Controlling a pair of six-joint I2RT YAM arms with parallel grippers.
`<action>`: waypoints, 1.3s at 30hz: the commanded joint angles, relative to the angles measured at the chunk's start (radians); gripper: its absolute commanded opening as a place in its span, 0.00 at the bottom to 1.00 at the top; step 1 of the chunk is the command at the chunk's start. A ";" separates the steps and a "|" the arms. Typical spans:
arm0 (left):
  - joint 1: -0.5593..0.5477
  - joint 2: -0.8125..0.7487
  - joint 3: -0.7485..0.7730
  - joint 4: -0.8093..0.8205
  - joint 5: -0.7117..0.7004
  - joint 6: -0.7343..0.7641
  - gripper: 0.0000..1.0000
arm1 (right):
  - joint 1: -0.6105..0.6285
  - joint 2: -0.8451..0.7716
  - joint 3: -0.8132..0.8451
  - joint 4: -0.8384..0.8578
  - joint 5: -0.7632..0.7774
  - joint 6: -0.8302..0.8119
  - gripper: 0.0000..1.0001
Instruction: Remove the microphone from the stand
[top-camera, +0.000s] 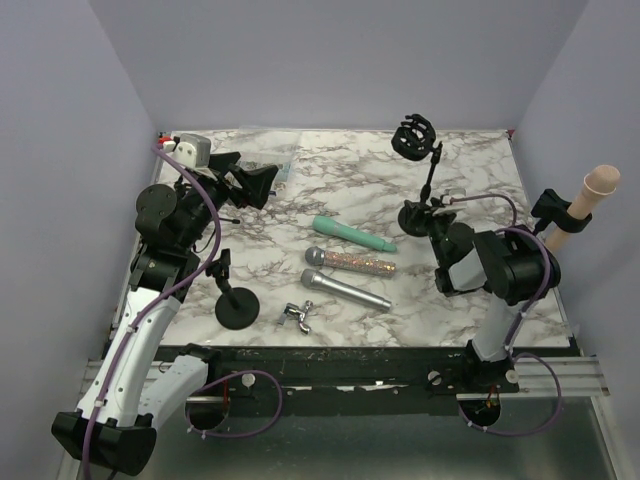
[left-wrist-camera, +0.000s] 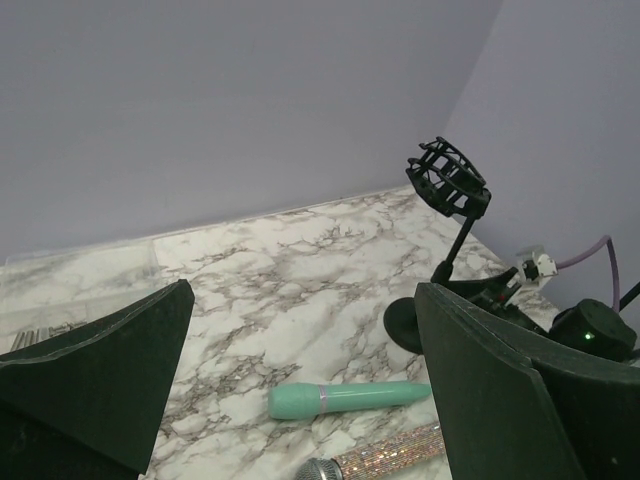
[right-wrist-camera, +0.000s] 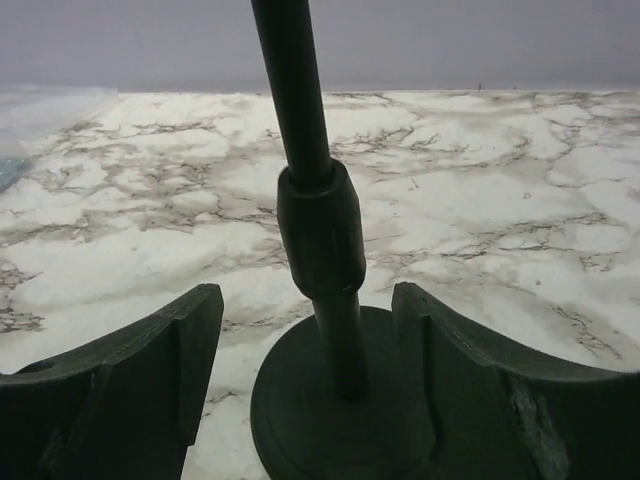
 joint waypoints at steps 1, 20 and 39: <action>-0.003 -0.013 -0.012 0.029 0.003 0.005 0.96 | 0.009 -0.149 -0.088 0.211 0.090 -0.007 0.81; -0.006 0.014 -0.008 0.037 0.051 -0.043 0.96 | 0.009 -0.703 0.181 -1.192 0.235 0.244 1.00; -0.012 0.019 -0.011 0.042 0.051 -0.038 0.96 | 0.009 -0.563 0.479 -1.496 0.080 0.245 1.00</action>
